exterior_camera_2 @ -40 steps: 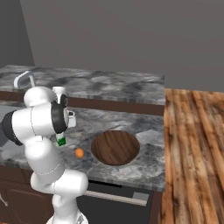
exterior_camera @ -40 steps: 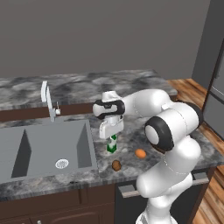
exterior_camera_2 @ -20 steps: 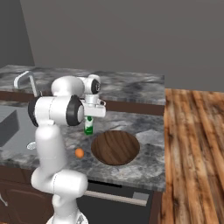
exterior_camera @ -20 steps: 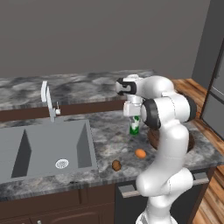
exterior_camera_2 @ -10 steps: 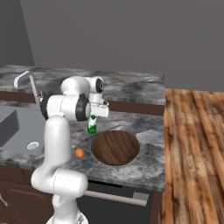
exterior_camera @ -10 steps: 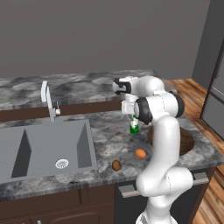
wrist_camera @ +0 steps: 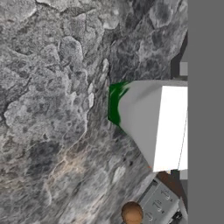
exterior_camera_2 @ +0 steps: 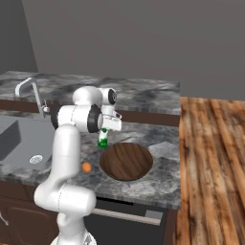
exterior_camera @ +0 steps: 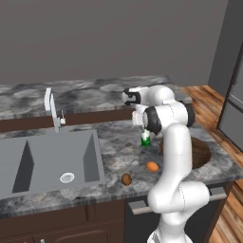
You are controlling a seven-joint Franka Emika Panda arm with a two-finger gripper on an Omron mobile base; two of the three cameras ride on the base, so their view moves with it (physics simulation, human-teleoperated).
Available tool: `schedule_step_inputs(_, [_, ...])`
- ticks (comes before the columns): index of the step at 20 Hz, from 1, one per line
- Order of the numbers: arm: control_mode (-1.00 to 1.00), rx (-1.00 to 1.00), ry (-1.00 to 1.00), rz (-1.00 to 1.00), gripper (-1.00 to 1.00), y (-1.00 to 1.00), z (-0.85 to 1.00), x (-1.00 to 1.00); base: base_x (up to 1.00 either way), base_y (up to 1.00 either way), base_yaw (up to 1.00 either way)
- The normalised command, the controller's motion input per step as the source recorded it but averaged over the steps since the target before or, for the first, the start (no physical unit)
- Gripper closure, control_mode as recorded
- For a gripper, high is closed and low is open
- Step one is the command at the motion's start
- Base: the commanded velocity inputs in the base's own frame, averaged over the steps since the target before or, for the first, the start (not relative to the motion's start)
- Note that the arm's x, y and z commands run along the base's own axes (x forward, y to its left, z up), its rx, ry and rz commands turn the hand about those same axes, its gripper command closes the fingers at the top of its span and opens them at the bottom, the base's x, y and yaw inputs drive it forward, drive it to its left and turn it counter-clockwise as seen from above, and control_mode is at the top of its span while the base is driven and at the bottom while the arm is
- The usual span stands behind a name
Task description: Gather the eggs and milk located in the vicinity of the sink area and place them right next to the bowl.
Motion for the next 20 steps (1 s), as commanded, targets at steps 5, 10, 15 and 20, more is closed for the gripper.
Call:
schedule_step_inputs(5, [-1.0,0.0,-0.03,0.0,1.0,-0.17,0.0,-0.03,0.0,0.0,0.0])
schedule_step_inputs(10, [-1.0,0.0,-0.02,0.0,1.0,-0.07,0.0,-0.33,0.0,0.0,0.0])
schedule_step_inputs(15, [-1.0,0.0,-0.12,0.0,1.0,0.0,0.0,-0.48,0.0,0.0,0.0])
schedule_step_inputs(20, [-1.0,-0.03,-0.22,0.0,1.0,0.0,0.0,0.01,0.0,0.0,0.0])
